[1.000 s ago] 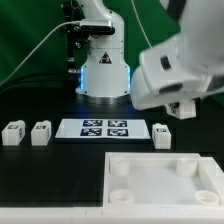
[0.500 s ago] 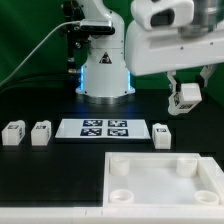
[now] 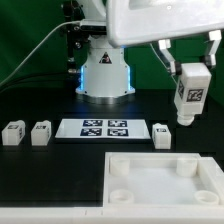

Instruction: Assemble one leg

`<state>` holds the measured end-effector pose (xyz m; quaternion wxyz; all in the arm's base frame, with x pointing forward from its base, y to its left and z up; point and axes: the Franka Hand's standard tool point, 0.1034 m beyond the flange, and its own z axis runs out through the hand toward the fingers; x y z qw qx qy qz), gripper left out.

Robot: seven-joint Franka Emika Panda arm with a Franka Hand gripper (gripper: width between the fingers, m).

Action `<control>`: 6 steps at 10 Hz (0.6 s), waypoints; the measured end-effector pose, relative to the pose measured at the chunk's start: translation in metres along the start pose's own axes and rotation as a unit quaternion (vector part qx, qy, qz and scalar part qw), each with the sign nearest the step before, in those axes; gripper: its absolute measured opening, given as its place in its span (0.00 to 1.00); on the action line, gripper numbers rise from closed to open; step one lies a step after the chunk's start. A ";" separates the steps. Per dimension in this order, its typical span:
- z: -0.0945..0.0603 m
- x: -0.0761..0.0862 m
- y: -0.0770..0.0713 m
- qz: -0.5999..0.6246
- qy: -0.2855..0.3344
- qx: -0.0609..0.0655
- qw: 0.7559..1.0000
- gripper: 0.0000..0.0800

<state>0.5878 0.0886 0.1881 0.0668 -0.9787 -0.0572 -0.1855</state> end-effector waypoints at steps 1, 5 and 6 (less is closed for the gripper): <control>-0.001 0.000 0.006 -0.001 0.052 -0.015 0.999 0.37; 0.013 0.002 0.022 -0.010 0.106 -0.035 0.994 0.37; 0.023 0.014 0.019 -0.009 0.102 -0.027 0.994 0.37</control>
Offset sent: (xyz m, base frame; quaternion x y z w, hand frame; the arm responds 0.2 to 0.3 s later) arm 0.0000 0.0000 0.0000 0.0000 0.0899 0.0000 0.9960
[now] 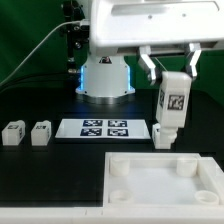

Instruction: Assemble one leg

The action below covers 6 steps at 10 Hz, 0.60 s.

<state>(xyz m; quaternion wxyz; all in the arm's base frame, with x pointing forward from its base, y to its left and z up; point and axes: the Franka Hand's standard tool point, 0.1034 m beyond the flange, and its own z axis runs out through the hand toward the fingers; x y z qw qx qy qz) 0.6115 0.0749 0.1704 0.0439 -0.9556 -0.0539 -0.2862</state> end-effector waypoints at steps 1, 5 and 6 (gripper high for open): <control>0.013 0.005 -0.005 0.000 0.002 0.006 1.000 0.37; 0.051 -0.006 -0.025 0.007 -0.003 0.022 1.000 0.37; 0.055 -0.012 -0.032 0.005 -0.007 0.026 1.000 0.37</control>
Offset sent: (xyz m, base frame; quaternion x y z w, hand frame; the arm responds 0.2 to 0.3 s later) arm 0.0218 0.0352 -0.0245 0.0548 0.0226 0.0357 0.9976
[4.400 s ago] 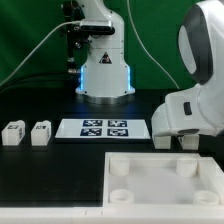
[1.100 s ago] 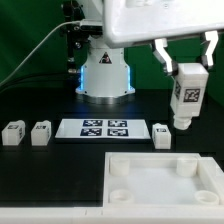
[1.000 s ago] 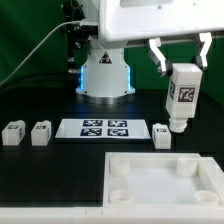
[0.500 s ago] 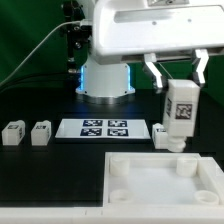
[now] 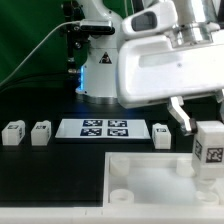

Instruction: Assemble one leg

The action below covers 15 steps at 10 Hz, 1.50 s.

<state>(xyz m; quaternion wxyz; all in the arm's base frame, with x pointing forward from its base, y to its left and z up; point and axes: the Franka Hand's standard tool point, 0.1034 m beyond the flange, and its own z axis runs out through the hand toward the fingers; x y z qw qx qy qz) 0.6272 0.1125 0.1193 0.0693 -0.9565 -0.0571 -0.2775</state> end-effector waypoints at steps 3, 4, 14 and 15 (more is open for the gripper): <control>0.008 -0.011 -0.007 -0.004 -0.007 0.003 1.000 0.37; 0.010 -0.013 -0.009 -0.006 -0.004 0.003 1.000 0.37; 0.008 -0.019 0.000 -0.007 0.017 -0.008 1.000 0.37; 0.007 -0.022 -0.001 -0.008 0.015 -0.008 1.000 0.37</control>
Offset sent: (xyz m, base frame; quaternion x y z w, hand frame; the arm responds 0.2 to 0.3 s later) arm -0.0063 0.0069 -0.0156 -0.0125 0.0032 0.0046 0.9999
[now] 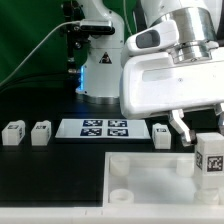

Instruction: Assemble one leg

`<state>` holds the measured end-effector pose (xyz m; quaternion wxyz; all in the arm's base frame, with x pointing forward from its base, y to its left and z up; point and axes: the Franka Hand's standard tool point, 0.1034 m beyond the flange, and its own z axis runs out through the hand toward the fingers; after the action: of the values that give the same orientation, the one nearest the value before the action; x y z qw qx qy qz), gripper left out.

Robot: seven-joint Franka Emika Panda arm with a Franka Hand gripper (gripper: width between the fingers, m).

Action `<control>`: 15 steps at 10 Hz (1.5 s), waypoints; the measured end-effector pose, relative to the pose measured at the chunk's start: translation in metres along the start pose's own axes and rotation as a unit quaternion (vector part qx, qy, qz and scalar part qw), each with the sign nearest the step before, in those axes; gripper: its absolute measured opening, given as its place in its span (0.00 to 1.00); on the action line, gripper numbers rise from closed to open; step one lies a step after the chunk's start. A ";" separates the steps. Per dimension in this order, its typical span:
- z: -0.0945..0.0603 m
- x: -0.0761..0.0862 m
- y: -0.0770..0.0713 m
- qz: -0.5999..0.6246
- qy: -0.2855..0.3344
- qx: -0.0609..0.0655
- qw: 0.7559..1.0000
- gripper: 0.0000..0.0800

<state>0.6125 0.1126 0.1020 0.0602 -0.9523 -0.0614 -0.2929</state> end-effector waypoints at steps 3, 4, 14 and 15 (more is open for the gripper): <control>-0.004 -0.007 -0.003 -0.003 -0.007 0.001 1.000 0.37; -0.009 -0.007 -0.003 -0.005 -0.007 0.001 1.000 0.37; -0.010 -0.003 0.003 -0.006 -0.047 0.007 0.999 0.37; -0.007 -0.002 0.002 -0.005 -0.047 0.007 0.999 0.37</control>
Offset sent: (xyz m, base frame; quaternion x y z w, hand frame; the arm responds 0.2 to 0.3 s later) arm -0.0210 -0.0022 0.0102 -0.0026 -0.0375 -0.0094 0.9992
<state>0.6069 0.1090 0.1065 0.0628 -0.9642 -0.0712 -0.2474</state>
